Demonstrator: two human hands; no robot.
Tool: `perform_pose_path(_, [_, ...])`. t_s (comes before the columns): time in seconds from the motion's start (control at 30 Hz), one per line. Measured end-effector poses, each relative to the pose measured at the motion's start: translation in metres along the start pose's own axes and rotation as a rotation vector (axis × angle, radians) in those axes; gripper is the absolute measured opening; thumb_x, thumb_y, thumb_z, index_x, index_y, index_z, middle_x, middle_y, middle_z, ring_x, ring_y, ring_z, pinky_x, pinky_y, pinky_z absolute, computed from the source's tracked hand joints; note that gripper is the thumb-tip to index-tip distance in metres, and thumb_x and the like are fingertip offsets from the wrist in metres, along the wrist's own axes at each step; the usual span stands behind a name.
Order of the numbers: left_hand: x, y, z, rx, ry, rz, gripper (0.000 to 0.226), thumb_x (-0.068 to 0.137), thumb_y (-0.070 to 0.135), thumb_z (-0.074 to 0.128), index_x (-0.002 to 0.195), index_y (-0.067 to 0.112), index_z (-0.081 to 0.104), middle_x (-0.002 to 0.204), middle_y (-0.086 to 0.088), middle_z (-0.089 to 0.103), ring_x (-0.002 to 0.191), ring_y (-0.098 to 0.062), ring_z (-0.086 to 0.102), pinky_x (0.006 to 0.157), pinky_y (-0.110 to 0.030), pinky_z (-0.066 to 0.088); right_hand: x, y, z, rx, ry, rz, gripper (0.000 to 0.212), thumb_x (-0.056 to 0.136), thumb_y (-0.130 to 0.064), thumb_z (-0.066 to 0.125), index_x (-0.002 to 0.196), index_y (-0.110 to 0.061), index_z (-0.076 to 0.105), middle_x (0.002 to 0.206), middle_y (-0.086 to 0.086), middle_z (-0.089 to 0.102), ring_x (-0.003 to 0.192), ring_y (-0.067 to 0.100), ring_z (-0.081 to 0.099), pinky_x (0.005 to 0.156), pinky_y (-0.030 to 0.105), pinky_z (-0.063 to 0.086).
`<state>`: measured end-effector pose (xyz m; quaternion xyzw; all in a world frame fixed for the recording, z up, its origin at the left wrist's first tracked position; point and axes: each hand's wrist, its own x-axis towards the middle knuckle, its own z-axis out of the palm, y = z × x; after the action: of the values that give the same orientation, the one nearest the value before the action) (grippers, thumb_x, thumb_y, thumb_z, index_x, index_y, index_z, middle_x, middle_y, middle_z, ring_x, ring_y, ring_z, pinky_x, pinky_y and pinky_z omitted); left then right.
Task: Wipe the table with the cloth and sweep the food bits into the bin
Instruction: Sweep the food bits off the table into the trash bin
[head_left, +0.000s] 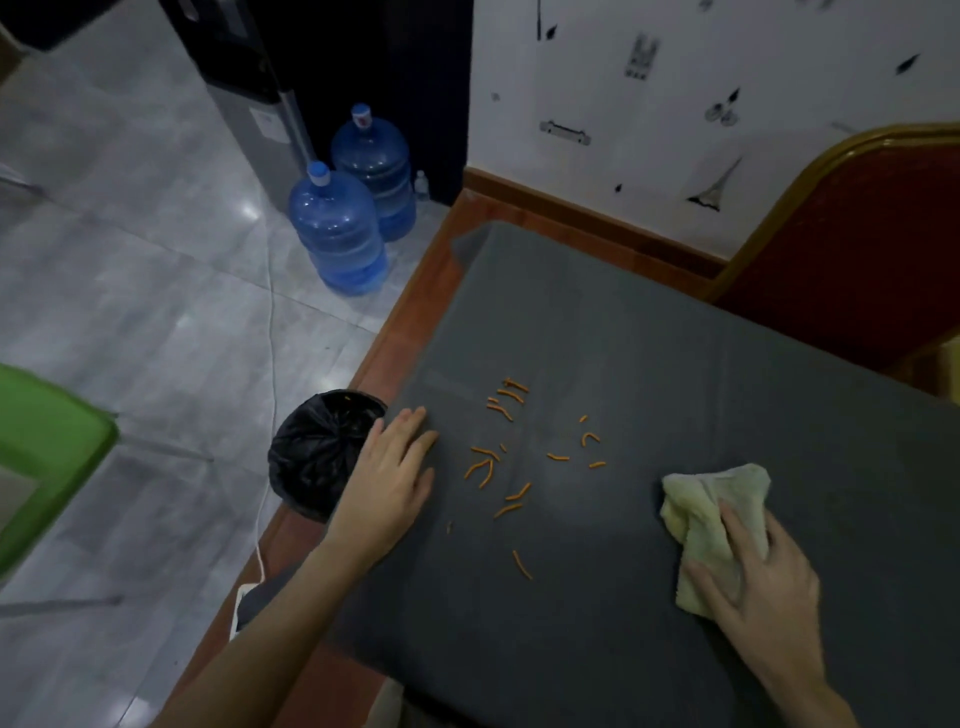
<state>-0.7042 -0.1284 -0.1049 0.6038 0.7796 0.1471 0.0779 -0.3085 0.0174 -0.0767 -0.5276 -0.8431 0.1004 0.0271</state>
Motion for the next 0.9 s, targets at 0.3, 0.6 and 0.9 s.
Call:
perform_pose_path(0.3, [-0.004,-0.001,0.007,-0.02,0.034,0.01,0.044,0.093,0.025,0.047,0.132,0.006,0.054,0.151,-0.01,0.04,0.143,-0.025,0.031,0.118,-0.048,0.022,0.055,-0.038,0.015,0.121,0.152,0.216,0.062,0.088,-0.052,0.043,0.139,-0.017,0.047,0.129,0.019,0.05,0.111,0.037,0.049,0.089,0.051,0.046])
perform_pose_path(0.6, [-0.004,0.0,0.009,-0.014,0.061,-0.002,0.045,0.092,0.026,0.045,0.131,0.007,0.056,0.15,-0.009,0.041,0.142,-0.025,0.034,0.116,-0.049,0.026,0.106,-0.116,0.039,0.09,0.182,0.131,0.062,0.088,-0.052,0.047,0.139,-0.016,0.049,0.132,0.019,0.048,0.114,0.037,0.047,0.089,0.049,0.042])
perform_pose_path(0.9, [-0.004,0.0,0.008,0.012,0.061,-0.006,0.044,0.092,0.026,0.046,0.13,0.01,0.056,0.151,-0.009,0.04,0.143,-0.024,0.033,0.116,-0.047,0.026,0.118,-0.16,0.048,0.078,0.105,-0.081,0.061,0.09,-0.054,0.043,0.137,-0.017,0.052,0.133,0.018,0.05,0.117,0.035,0.048,0.091,0.049,0.043])
